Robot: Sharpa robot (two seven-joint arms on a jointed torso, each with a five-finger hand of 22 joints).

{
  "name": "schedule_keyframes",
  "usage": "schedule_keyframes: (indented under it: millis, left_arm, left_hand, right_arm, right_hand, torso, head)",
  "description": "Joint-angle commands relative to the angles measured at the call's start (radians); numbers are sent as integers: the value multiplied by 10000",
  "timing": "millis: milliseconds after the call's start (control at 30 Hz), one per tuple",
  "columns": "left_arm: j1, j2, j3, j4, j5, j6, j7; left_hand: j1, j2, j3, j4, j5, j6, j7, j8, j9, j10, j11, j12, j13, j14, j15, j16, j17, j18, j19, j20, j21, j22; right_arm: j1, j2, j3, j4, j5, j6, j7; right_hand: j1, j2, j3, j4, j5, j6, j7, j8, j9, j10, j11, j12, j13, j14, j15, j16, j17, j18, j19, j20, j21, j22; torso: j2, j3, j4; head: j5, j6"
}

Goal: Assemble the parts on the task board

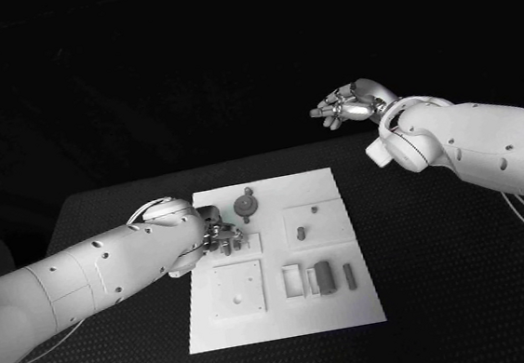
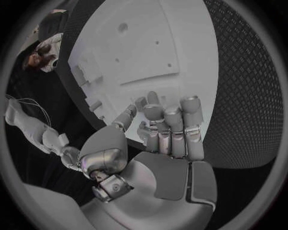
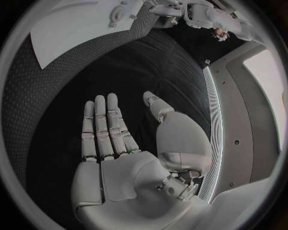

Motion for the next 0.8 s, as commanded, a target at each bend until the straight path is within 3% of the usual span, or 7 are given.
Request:
schedule_keyframes:
  millis: [33, 133, 267, 400, 500, 600, 800]
  left_arm:
    - [-33, -60, 104, 19, 129, -137, 45]
    - [-2, -151, 375, 104, 428, -72, 36]
    - [318, -343, 593, 302, 1034, 86, 1]
    - [701, -505, 670, 362, 1305, 70, -10]
    - [1024, -547, 696, 105, 1613, 104, 24]
    - [1328, -456, 707, -491, 1761, 76, 105]
    - [1559, 122, 709, -1914, 1858, 556, 376]
  left_hand:
    - [-35, -19, -57, -36, -45, -125, 42, -24, -6, -95, 4, 39, 10, -26, -49, 56, -16, 345, 12, -98, -35, 168]
    - [16, -2, -70, -109, -45, -138, 45, -27, 2, -103, 7, 33, 10, -38, -57, 53, -21, 350, 6, -104, -41, 166]
    - [134, 35, -88, -264, -45, -191, 63, -53, 6, -126, 25, 19, 10, -66, -64, 45, -32, 350, -6, -107, -55, 162]
    - [315, 68, -94, -504, -43, -418, 164, -160, -16, -319, 126, -76, -14, -254, -46, -51, -72, 350, -159, -104, -169, 136]
    - [585, 93, -41, -730, -37, -849, 311, -325, -57, -553, 266, -196, -58, -471, 8, -184, -133, 350, -313, -101, -298, 106]
    - [973, 115, 68, -798, 16, -1158, 418, -399, -66, -676, 366, -266, -101, -583, 91, -267, -189, 339, -404, -70, -396, 87]
    - [1177, 78, 28, -763, 46, -1340, 491, -372, -41, -801, 438, -334, -161, -686, 166, -351, -263, 318, -486, 1, -513, 70]
  right_arm:
    - [-9, -4, 4, -6, 11, 124, 99]
    - [-11, -10, 4, -11, 14, 124, 101]
    - [-13, 7, 3, -92, 3, 142, 103]
    - [-23, 40, 3, -227, 40, 154, 111]
    - [-43, 57, 3, -308, 52, 163, 132]
    - [-60, 86, 3, -385, 54, 170, 142]
    - [-75, 69, 3, -371, 54, 122, 113]
  right_hand:
    - [-60, -1, 12, 47, 4, 61, 339, 20, -10, -1143, 393, 59, -13, -34, 56, -58, 17, -61, -49, -19, -67, 18]
    - [-59, -1, 12, 49, 4, 61, 339, 21, -10, -1144, 394, 60, -14, -34, 56, -59, 18, -60, -50, -19, -68, 19]
    - [-57, 0, 13, 51, 4, 60, 339, 21, -11, -1144, 394, 61, -16, -34, 56, -60, 20, -59, -50, -19, -70, 21]
    - [-54, 2, 14, 52, 5, 60, 339, 22, -12, -1144, 394, 62, -17, -34, 56, -60, 22, -59, -49, -19, -71, 22]
    - [-51, 4, 16, 53, 5, 60, 338, 22, -12, -1144, 393, 62, -17, -34, 56, -61, 23, -58, -49, -20, -71, 23]
    - [-46, 7, 18, 52, 5, 60, 338, 23, -13, -1145, 393, 63, -18, -33, 55, -61, 24, -57, -49, -20, -72, 24]
    - [-39, 8, 19, 50, 5, 60, 338, 24, -14, -1145, 393, 64, -19, -33, 55, -62, 26, -56, -49, -20, -73, 26]
  torso:
    - [-10, -4, 3]
    - [-9, -5, 5]
    - [-10, -5, 8]
    - [-4, -4, 6]
    - [-3, -12, 8]
    - [4, -7, 7]
    - [15, -13, 0]
  head:
    - [11, 23]
    - [21, 64]
    - [50, 163]
    - [87, 250]
    - [113, 312]
    - [147, 363]
    - [187, 492]
